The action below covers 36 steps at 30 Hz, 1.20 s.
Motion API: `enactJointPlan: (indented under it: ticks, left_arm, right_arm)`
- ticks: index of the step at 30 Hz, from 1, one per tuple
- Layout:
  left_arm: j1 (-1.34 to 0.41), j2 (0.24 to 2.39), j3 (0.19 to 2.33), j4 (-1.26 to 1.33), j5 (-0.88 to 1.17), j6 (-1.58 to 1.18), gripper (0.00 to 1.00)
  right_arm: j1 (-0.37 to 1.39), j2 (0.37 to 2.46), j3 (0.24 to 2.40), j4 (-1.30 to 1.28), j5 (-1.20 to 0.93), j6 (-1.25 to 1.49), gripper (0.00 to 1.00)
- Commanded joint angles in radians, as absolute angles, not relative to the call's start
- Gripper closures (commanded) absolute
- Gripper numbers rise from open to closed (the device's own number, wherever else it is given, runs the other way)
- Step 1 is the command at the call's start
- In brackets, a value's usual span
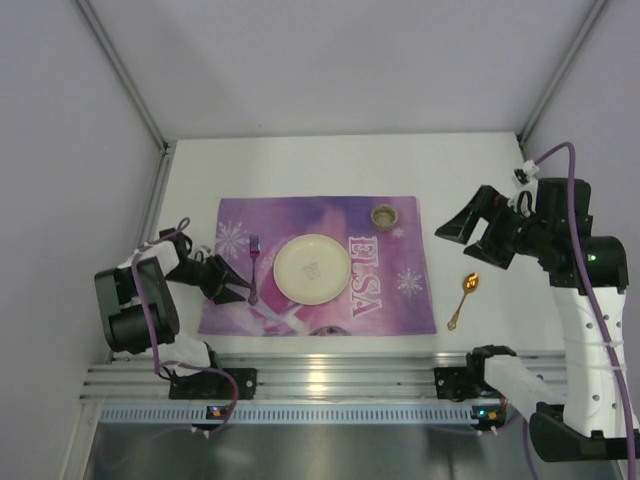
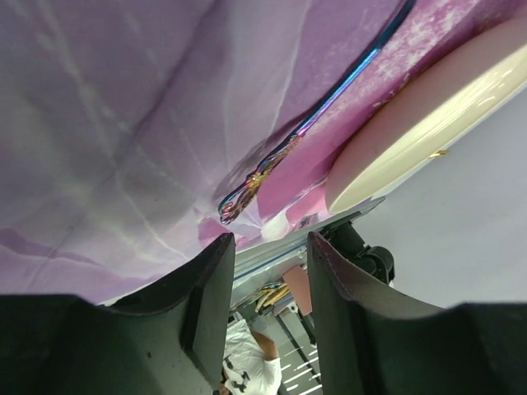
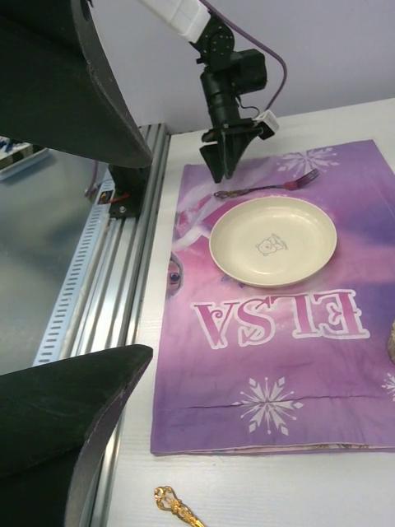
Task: Set the dinner table for one person
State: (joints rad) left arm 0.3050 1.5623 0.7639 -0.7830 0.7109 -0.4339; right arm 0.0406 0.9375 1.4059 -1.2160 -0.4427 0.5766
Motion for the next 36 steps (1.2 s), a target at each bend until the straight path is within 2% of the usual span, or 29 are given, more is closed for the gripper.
enactJointPlan:
  ticks: [1,10,13,15,17,19,20,26,32,33,36]
  left_arm:
    - [0.324,1.533,0.804,-0.857,0.661,-0.419,0.54]
    - [0.325,1.418,0.896,-0.902,0.623,-0.452,0.51]
    - [0.321,1.317,0.908,-0.818,0.733,-0.486,0.51]
    - [0.292,1.248,0.905,-0.77,0.767,-0.529,0.5]
    - [0.212,1.218,0.91,-0.746,0.727,-0.551,0.5]
    - [0.132,1.172,0.917,-0.744,0.576,-0.57,0.51]
    - [0.039,1.157,0.916,-0.735,0.516,-0.581,0.51]
    - [-0.256,1.106,0.877,-0.69,0.276,-0.702,0.53]
    - [-0.405,1.121,0.876,-0.709,0.16,-0.719,0.55]
    - [-0.411,1.127,0.874,-0.712,0.155,-0.719,0.56]
    - [-0.425,1.134,0.87,-0.71,0.155,-0.712,0.57]
  right_arm:
    - [0.057,0.937,1.413,-1.184,-0.445,0.566,0.12]
    - [0.069,0.968,1.362,-1.227,-0.357,0.54,0.1]
    - [0.075,1.003,1.257,-1.239,-0.299,0.54,0.11]
    - [0.075,1.003,1.183,-1.22,-0.186,0.567,0.1]
    - [0.069,0.988,1.097,-1.183,-0.102,0.597,0.09]
    - [0.048,1.002,1.043,-1.132,-0.084,0.618,0.1]
    - [0.04,1.021,0.996,-1.118,-0.078,0.621,0.1]
    - [0.017,1.124,0.911,-1.008,0.055,0.597,0.16]
    - [-0.04,1.297,0.864,-0.879,0.127,0.581,0.32]
    - [-0.046,1.319,0.859,-0.849,0.138,0.571,0.38]
    - [-0.072,1.406,0.853,-0.799,0.153,0.563,0.44]
